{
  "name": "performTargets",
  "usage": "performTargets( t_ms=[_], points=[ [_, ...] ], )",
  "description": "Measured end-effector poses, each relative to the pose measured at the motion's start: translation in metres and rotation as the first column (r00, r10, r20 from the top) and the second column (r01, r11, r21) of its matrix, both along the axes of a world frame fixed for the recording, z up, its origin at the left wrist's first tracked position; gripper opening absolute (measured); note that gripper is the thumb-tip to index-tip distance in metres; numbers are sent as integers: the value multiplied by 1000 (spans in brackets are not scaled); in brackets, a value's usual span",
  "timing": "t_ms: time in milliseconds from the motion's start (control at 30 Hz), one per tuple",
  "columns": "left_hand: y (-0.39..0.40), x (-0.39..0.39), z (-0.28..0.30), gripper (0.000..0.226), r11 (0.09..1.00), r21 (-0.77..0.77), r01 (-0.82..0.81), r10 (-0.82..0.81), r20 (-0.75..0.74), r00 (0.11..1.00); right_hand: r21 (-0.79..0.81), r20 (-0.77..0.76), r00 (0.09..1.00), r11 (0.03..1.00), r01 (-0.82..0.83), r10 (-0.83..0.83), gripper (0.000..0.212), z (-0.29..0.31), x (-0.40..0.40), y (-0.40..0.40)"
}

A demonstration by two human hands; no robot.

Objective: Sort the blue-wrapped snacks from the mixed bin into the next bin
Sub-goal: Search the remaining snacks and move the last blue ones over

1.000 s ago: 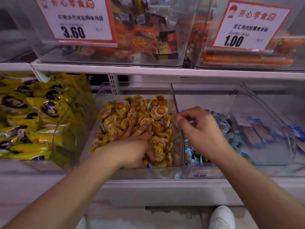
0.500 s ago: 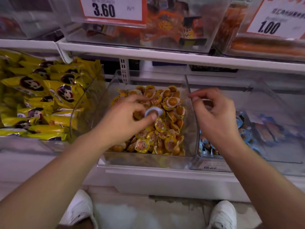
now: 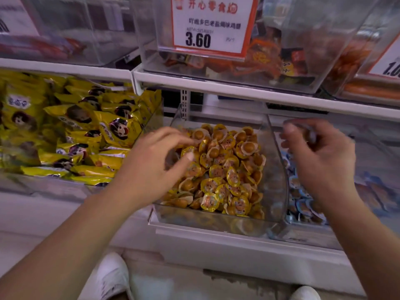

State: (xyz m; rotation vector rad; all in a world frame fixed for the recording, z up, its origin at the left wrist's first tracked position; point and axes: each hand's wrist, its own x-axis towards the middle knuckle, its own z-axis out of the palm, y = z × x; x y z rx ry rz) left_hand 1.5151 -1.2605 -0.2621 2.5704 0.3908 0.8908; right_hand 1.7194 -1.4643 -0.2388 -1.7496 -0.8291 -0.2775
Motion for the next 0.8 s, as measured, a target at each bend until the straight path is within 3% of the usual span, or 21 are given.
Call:
performTargets(
  t_ms=[67,133,200,333,400,433,467,533,600,633,733,800],
  points=[
    [10,-6,-8,25,999,-1,-47,47,6,999,-66,-30,991,990,125,-127,15,-5,32,-13],
    [13,-8,-19,17,999,-20,-51,50,-33,998,-326,-193,968,941,93,-162,34,-22,55,-24],
    [15,-7,-29,20,998,-42,-50,47,-72,996,-424,-265,935,899,107,-236,42,-35,62,-34],
    [16,-8,-36,33,989,-101,-105,100,-59,993,-206,-95,969,957,205,-228,24,-15,37,-32],
    [16,-11,-36,41,977,-168,-131,132,-9,991,-150,-44,996,986,76,-84,19,-5,3,-15],
    [17,-14,-35,45,970,-197,-146,150,7,989,-180,-46,997,982,-63,56,21,-3,-19,-1],
    [19,-18,-34,48,963,-224,-150,156,8,988,-274,-63,976,937,-217,208,23,-5,-40,17],
    [23,-25,-35,47,951,-283,-127,128,-16,992,-540,-125,868,701,-466,480,25,-14,-77,57],
    [28,-31,-38,42,938,-329,-108,101,-40,994,-735,-191,726,394,-552,660,25,-23,-101,92],
    [29,-33,-40,39,933,-344,-103,91,-49,995,-785,-187,679,308,-538,710,27,-27,-105,104],
    [32,-35,-44,41,928,-364,-81,59,-73,996,-815,-224,643,221,-536,732,32,-36,-96,107],
    [35,-34,-44,43,926,-373,-65,36,-85,996,-793,-272,664,229,-564,696,36,-39,-86,95]
  ],
)
